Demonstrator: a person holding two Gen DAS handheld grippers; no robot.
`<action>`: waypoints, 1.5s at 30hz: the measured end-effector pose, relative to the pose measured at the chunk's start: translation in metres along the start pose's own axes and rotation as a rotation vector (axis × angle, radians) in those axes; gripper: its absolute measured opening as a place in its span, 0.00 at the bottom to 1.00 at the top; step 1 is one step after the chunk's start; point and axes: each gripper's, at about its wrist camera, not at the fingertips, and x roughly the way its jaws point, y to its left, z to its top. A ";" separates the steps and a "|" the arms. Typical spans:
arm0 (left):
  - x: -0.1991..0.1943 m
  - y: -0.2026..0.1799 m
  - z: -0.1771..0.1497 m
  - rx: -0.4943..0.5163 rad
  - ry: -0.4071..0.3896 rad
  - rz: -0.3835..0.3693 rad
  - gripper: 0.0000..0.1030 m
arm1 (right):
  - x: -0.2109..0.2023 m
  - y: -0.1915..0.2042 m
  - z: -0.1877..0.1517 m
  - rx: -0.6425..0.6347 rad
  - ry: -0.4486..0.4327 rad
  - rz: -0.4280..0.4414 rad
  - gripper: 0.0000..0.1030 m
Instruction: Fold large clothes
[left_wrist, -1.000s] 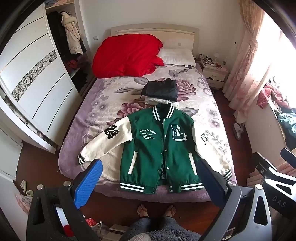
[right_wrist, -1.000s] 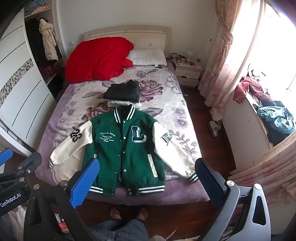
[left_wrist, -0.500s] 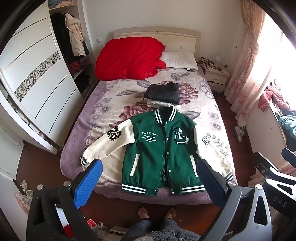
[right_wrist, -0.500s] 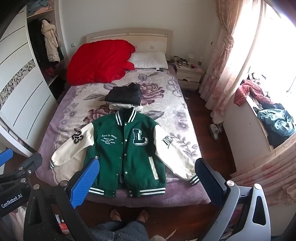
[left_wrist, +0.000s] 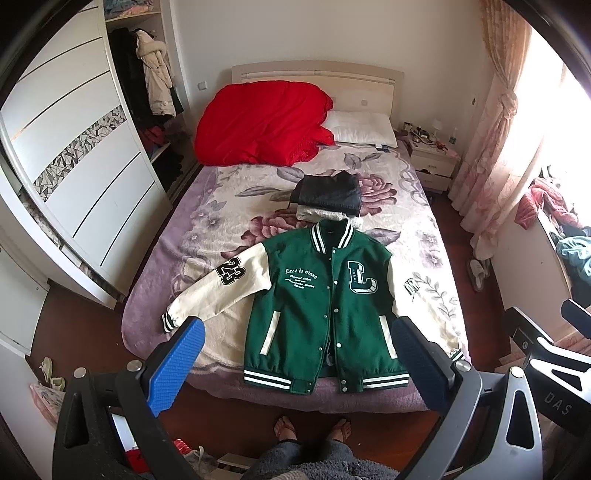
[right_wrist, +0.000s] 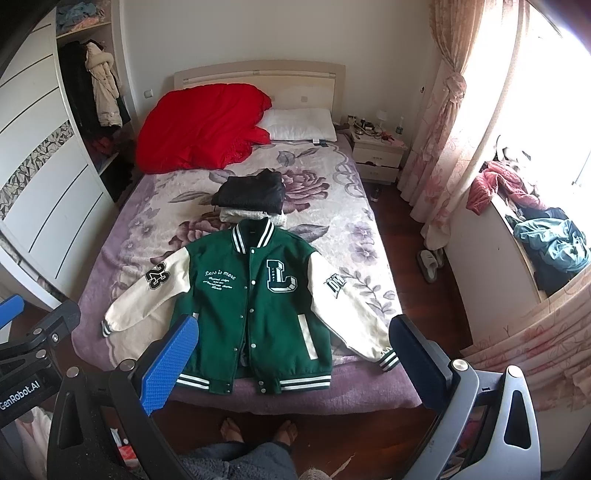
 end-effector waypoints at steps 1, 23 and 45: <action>-0.001 0.001 0.000 -0.002 -0.002 0.000 1.00 | -0.001 0.000 0.000 0.000 0.000 0.001 1.00; -0.006 -0.001 0.001 -0.012 -0.016 0.002 1.00 | -0.006 0.001 -0.001 0.002 -0.012 0.001 1.00; -0.008 -0.005 0.009 -0.006 -0.028 -0.006 1.00 | -0.010 0.000 -0.005 0.003 -0.021 0.003 1.00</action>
